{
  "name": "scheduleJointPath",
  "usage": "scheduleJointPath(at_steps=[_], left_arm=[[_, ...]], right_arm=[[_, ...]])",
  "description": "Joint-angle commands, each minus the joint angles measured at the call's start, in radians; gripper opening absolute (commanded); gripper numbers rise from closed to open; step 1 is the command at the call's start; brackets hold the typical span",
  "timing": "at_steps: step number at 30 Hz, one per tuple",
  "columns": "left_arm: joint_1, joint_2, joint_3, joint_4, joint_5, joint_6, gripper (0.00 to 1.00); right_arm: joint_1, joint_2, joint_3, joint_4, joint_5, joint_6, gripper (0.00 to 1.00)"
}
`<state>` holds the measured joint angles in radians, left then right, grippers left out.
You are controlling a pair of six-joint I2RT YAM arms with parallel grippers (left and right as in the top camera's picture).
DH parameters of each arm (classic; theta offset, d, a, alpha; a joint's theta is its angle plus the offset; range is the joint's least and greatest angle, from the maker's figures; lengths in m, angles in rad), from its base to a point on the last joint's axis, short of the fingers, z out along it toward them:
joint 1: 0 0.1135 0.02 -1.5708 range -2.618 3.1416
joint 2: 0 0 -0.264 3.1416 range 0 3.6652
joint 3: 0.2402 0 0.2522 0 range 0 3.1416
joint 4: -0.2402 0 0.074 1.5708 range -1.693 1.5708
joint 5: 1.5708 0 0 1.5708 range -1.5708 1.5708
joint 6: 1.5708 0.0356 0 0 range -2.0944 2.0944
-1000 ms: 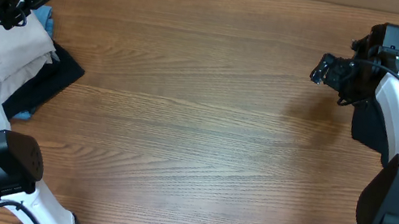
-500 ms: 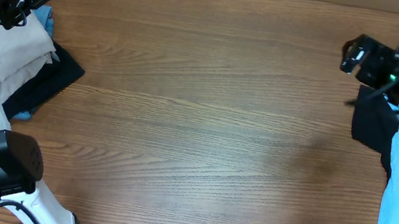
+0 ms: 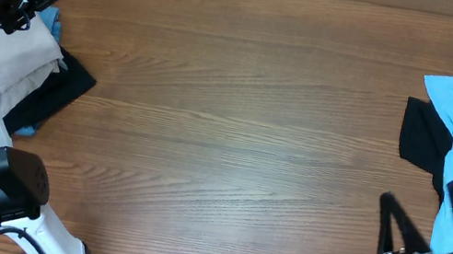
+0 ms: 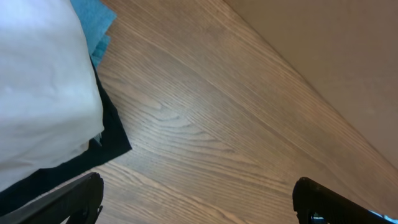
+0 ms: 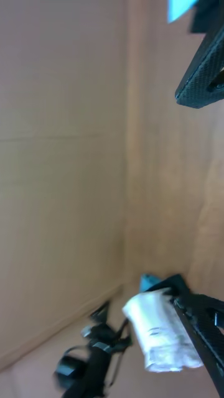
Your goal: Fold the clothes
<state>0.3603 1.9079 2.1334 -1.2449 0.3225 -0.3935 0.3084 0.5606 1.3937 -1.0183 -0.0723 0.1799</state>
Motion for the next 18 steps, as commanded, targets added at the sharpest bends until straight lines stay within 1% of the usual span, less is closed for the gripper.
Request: scheduleJointPath(at_steps=[1,4,8,9,12,15,18], left_arm=[[-0.001,0.002,-0.004,0.000,0.010,-0.003,1.00],[-0.001,0.002,-0.004,0.000,0.010,-0.003,1.00],[-0.001,0.002,-0.004,0.000,0.010,-0.003,1.00],[-0.001,0.002,-0.004,0.000,0.010,-0.003,1.00],[-0.001,0.002,-0.004,0.000,0.010,-0.003,1.00],[-0.001,0.002,-0.004,0.000,0.010,-0.003,1.00],[-0.001,0.002,-0.004,0.000,0.010,-0.003,1.00]], right_arm=[[0.004,-0.094,-0.187,0.086,0.019,0.000,1.00],[0.003,-0.196,-0.386,0.258,0.019,0.003,1.00],[-0.043,-0.328,-0.698,0.548,0.019,0.004,1.00],[-0.052,-0.347,-0.747,0.596,0.019,0.010,1.00],[-0.082,-0.449,-0.972,0.815,0.019,0.059,1.00],[-0.098,-0.534,-1.138,0.988,0.019,0.060,1.00],[-0.113,-0.556,-1.244,1.115,0.019,0.061,1.00]])
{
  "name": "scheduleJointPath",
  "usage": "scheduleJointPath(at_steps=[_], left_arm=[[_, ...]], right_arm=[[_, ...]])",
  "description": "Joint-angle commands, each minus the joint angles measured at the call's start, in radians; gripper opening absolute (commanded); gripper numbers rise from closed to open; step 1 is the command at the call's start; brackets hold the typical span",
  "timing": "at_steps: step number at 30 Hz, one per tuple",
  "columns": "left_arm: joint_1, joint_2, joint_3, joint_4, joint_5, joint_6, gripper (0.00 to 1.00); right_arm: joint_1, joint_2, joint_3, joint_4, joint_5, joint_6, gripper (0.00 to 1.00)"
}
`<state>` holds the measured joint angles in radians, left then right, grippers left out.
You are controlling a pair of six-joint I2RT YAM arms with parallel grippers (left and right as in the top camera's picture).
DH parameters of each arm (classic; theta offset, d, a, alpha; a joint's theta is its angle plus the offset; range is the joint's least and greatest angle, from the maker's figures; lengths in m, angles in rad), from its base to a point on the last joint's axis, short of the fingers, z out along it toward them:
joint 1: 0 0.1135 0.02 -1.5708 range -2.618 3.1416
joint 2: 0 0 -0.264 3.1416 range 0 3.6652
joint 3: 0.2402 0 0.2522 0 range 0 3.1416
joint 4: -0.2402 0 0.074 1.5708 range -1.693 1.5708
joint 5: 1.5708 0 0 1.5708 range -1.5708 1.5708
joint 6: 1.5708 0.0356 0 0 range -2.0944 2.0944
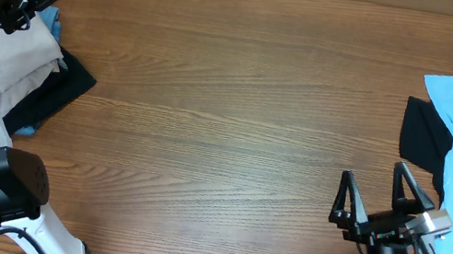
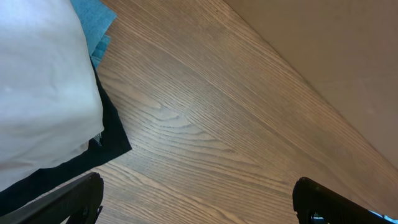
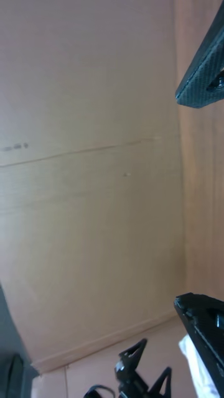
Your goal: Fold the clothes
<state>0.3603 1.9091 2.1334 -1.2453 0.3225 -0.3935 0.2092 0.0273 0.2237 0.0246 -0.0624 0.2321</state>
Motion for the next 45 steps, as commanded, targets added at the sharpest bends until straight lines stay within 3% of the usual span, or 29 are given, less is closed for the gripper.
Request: scheduleJointPath(at_steps=[1,12,16,27,45], left_arm=[[-0.001,0.001,-0.004,0.000,0.010,-0.003,1.00],[-0.001,0.001,-0.004,0.000,0.010,-0.003,1.00],[-0.001,0.001,-0.004,0.000,0.010,-0.003,1.00],[-0.001,0.001,-0.004,0.000,0.010,-0.003,1.00],[-0.001,0.001,-0.004,0.000,0.010,-0.003,1.00]], right_arm=[[-0.016,-0.024,-0.090,0.093,0.009,0.009,1.00],[-0.063,-0.024,-0.216,0.198,0.017,0.035,1.00],[-0.067,-0.024,-0.216,0.063,0.037,0.034,1.00],[-0.099,-0.024,-0.216,-0.108,0.069,0.031,1.00],[-0.099,-0.023,-0.216,-0.108,0.069,0.031,1.00]])
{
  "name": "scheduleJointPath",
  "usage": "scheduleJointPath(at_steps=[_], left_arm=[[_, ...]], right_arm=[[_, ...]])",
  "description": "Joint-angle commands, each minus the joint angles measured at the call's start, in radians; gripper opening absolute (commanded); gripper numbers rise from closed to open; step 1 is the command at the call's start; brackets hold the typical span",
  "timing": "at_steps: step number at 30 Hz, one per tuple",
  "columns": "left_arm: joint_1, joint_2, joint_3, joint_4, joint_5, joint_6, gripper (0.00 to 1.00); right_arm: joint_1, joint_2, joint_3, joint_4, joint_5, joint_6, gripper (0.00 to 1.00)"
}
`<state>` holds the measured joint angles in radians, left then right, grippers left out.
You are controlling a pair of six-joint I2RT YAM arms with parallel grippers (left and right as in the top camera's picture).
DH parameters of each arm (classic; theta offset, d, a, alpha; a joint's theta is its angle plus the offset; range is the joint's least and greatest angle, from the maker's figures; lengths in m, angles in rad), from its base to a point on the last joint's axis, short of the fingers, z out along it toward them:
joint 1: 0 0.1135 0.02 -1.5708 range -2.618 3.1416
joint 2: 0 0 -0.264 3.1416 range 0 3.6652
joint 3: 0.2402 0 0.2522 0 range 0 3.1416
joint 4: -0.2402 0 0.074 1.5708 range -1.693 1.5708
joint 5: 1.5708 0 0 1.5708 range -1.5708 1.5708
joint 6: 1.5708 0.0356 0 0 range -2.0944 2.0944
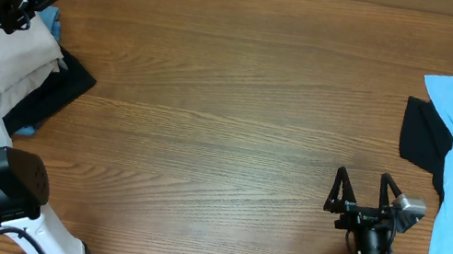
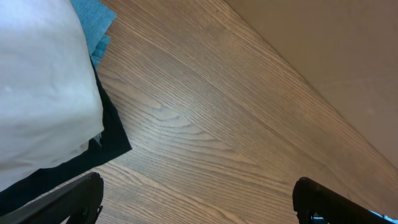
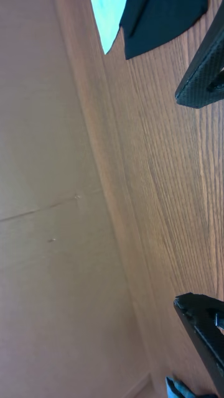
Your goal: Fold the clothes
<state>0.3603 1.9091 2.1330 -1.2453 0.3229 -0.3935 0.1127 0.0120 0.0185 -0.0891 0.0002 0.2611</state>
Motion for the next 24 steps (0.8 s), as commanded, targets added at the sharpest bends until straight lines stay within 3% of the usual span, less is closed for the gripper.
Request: scheduleJointPath(at_steps=[1,7,24], left_arm=[[-0.001,0.001,-0.003,0.000,0.010,-0.003,1.00],[-0.001,-0.029,-0.003,0.000,0.007,-0.003,1.00],[-0.002,-0.602,-0.026,-0.026,-0.062,-0.003,1.00]], right_arm=[[-0.003,-0.008,-0.011,0.005,0.006,0.002,1.00],[-0.003,-0.008,-0.011,0.005,0.006,0.002,1.00],[-0.003,-0.008,-0.011,0.005,0.006,0.002,1.00]])
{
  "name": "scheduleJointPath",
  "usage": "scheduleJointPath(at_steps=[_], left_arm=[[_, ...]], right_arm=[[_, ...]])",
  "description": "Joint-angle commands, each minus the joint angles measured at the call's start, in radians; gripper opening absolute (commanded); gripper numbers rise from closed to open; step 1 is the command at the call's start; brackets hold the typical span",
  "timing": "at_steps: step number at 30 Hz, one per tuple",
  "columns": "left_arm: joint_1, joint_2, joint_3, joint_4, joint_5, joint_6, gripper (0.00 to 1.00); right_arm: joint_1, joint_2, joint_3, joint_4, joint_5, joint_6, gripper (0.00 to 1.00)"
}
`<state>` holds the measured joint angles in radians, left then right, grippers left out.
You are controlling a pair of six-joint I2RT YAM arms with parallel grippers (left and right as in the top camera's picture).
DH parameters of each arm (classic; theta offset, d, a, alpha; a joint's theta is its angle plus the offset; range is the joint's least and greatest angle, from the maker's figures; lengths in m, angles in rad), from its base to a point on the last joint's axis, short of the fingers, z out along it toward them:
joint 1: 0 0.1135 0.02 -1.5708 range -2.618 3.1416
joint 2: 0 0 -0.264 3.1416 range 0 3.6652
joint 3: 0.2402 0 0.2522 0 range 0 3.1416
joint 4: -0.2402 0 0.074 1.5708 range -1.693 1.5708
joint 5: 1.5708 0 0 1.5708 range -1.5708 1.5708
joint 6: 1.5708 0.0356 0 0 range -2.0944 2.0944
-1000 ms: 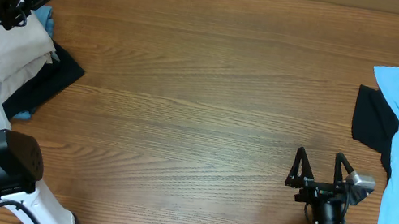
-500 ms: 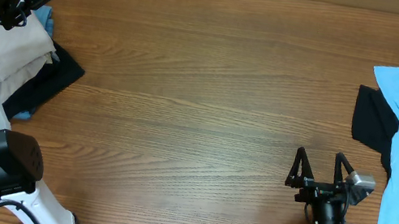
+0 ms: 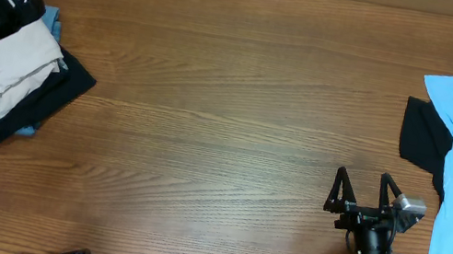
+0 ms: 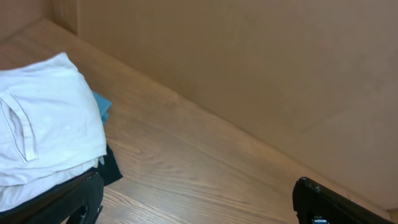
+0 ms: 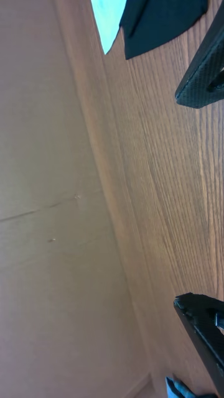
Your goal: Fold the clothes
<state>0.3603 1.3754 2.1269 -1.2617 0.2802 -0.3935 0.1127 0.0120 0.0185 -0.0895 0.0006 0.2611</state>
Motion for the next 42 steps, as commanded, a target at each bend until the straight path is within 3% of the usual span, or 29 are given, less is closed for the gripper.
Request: scheduleJointPath(at_steps=[1,3,11,24,30,38,42], left_arm=[[-0.003,-0.087,-0.034,-0.016,-0.024,-0.003,1.00],[-0.018,-0.150,-0.119,0.003,-0.029,-0.003,1.00],[-0.116,-0.501,-0.767,0.337,-0.029,-0.004,1.00],[-0.204,-0.875,-1.637,1.076,-0.057,-0.004,1.00],[-0.275,-1.026,-1.881,1.259,-0.182,-0.004,1.00],[-0.333,-1.192,-2.098,1.349,-0.273,-0.004,1.00],[-0.335,-1.258,-2.122,1.309,-0.291,-0.003,1.00]], right_arm=[[-0.003,-0.008,-0.011,0.006,0.006,0.002,1.00],[-0.003,-0.008,-0.011,0.006,0.006,0.002,1.00],[-0.003,-0.008,-0.011,0.006,0.006,0.002,1.00],[-0.003,-0.008,-0.011,0.006,0.006,0.002,1.00],[-0.003,-0.008,-0.011,0.006,0.006,0.002,1.00],[-0.003,-0.008,-0.011,0.006,0.006,0.002,1.00],[-0.003,-0.008,-0.011,0.006,0.006,0.002,1.00]])
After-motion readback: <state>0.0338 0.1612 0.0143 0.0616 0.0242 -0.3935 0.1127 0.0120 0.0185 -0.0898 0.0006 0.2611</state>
